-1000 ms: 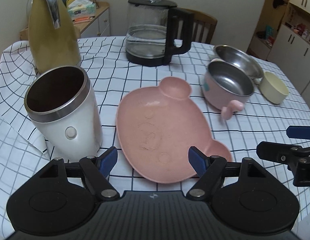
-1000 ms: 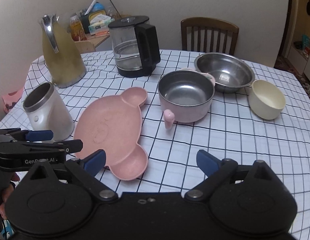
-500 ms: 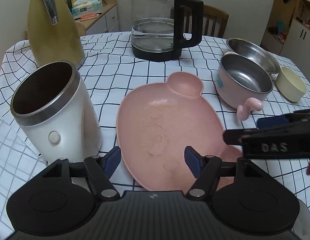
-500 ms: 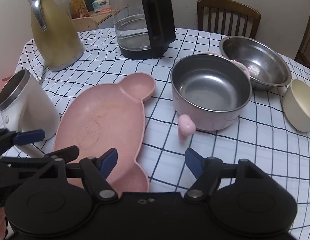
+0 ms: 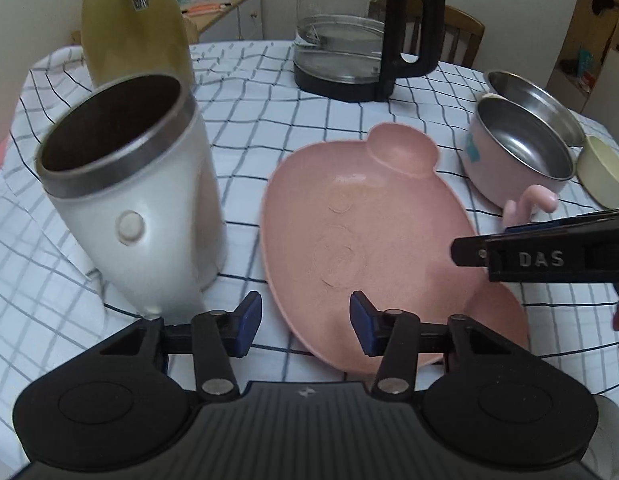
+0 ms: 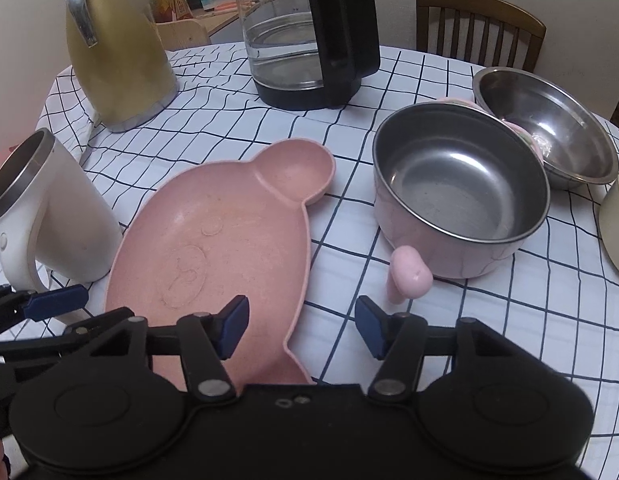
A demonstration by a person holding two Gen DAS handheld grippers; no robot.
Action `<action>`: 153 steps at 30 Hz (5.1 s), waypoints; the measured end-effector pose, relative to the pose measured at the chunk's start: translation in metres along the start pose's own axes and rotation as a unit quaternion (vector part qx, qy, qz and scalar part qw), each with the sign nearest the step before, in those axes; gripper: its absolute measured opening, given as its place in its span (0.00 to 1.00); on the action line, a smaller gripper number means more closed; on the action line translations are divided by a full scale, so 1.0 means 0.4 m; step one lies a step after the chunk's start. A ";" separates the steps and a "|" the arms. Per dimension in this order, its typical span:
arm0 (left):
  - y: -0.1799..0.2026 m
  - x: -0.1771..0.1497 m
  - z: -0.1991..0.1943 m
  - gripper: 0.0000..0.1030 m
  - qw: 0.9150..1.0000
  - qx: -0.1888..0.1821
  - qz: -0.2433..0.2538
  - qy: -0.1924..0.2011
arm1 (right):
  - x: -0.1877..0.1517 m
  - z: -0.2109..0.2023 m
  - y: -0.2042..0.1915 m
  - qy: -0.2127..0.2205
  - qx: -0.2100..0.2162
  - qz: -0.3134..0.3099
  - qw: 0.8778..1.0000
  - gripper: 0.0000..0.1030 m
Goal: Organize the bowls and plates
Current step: 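Reach both grippers to the pink bear-shaped plate rim and close them, then lift the pink plate with both grippers and lower it onto the stacked plates, then open both grippers and withdraw them from the pink plate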
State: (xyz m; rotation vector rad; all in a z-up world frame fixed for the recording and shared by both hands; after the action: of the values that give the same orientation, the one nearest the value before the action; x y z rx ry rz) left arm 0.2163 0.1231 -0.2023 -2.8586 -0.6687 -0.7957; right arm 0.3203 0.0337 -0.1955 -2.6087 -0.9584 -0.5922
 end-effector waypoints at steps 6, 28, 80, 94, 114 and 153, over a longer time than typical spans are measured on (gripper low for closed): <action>0.000 -0.014 0.005 0.36 1.000 -0.003 -0.015 -0.006 | -0.003 0.025 0.003 -0.011 -0.004 0.008 1.000 0.41; -0.012 -0.010 0.019 0.11 0.999 -0.011 -0.040 -0.025 | -0.023 0.001 0.016 -0.021 0.036 0.007 0.999 0.08; 0.228 -0.402 -0.295 0.10 0.972 -0.179 0.132 -0.080 | -0.522 -0.371 0.130 -0.015 -0.009 0.112 0.994 0.08; 0.239 -0.420 -0.273 0.10 0.966 -0.185 0.146 -0.105 | -0.528 -0.372 0.136 -0.025 -0.015 0.104 0.994 0.08; 0.263 -0.425 -0.260 0.11 0.963 -0.177 0.179 -0.097 | -0.553 -0.383 0.154 -0.032 -0.040 0.114 0.992 0.23; 0.352 -0.206 -0.499 0.78 0.958 -0.204 0.168 0.114 | -0.424 -0.649 0.076 0.140 -0.030 0.072 0.987 0.88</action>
State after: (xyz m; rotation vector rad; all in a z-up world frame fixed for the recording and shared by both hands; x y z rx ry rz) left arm 0.1213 -0.0767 -0.0702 -3.0236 0.0198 -1.2980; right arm 0.1519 -0.1869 -0.0540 -2.5281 -0.6689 -0.9324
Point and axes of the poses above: each gripper's, at about its wrist camera, not at the fingertips, and z roughly the way its jaws point, y to its right, x to its top, the point moved 10 cm from there along z, roughly the way its jaws point, and after that the axes turned 3 degrees about -y, right-handed, at the moved point
